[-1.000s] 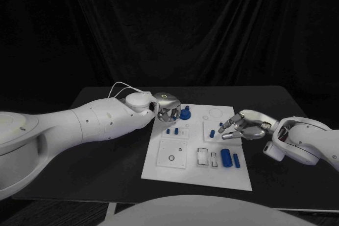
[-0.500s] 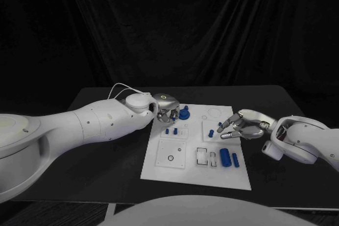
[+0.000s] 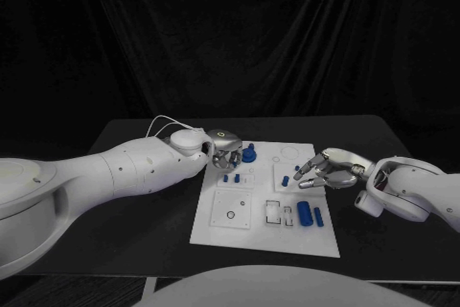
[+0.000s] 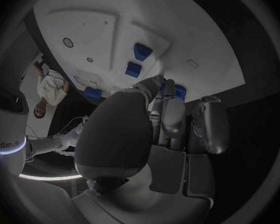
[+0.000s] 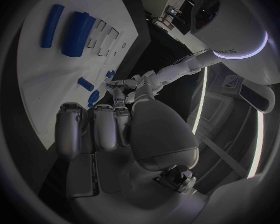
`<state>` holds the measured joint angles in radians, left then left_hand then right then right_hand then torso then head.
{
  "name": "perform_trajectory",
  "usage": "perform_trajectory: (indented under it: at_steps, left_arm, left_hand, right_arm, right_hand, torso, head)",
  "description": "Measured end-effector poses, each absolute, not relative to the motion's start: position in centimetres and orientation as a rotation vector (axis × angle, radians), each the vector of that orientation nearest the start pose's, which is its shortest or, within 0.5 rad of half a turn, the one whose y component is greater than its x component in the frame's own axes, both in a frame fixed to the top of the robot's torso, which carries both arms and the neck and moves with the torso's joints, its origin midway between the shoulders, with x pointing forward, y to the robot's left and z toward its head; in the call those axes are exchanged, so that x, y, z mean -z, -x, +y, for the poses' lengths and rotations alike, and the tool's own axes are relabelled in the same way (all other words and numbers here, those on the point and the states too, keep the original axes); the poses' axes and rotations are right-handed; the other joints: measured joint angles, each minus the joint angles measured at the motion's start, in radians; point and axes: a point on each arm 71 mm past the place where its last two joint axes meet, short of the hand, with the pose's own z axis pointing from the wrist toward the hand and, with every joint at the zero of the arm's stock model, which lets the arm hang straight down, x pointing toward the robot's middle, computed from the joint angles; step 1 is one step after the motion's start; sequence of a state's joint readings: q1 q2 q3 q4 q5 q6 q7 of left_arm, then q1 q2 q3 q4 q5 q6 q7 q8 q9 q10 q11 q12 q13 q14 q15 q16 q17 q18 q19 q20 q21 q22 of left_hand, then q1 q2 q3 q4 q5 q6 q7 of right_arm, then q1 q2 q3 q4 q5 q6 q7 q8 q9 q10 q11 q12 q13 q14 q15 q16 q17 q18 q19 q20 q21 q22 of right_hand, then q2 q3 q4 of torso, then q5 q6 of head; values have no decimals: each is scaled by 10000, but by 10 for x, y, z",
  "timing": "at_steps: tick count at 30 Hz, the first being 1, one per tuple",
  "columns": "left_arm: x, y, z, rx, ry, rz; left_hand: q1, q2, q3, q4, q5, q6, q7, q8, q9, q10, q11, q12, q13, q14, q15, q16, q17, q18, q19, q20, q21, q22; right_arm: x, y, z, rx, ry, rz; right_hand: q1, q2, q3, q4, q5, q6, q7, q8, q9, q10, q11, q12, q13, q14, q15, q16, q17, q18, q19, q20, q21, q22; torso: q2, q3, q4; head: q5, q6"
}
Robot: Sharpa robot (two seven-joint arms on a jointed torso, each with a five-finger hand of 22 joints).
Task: Assemble the parts on the task board
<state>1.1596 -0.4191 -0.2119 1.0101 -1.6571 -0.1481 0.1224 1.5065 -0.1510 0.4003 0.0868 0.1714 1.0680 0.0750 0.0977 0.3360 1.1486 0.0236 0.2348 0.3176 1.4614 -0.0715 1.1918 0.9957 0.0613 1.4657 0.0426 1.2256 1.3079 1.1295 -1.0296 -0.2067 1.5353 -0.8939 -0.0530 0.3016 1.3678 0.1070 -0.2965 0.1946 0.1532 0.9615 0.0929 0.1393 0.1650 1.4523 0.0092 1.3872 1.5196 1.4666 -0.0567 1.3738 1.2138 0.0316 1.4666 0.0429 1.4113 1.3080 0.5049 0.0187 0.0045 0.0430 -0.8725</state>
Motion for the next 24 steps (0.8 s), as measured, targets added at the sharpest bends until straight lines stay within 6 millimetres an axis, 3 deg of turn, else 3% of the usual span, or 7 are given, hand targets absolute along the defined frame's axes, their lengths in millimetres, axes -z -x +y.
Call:
perform_trajectory:
  at_steps: [24]
  left_arm:
    - [296, -519, 114, 5663, -6661, 18784]
  left_hand:
    - [0, 0, 60, 0, 0, -114, 5, -70, -30, 1, 2, -72, -38, 1, 1, -167, -166, -1, 0, 0, -171, -2]
  right_arm:
    - [273, -418, -272, -11447, -2331, 20483]
  right_hand:
    - [0, 0, 0, 0, 0, 0, 0, 0, -9, 0, 0, 0, 0, -15, 16, 7, 12, 0, 0, 0, 0, -3]
  torso:
    - [5, 0, 12]
  head:
    - [-20, 0]
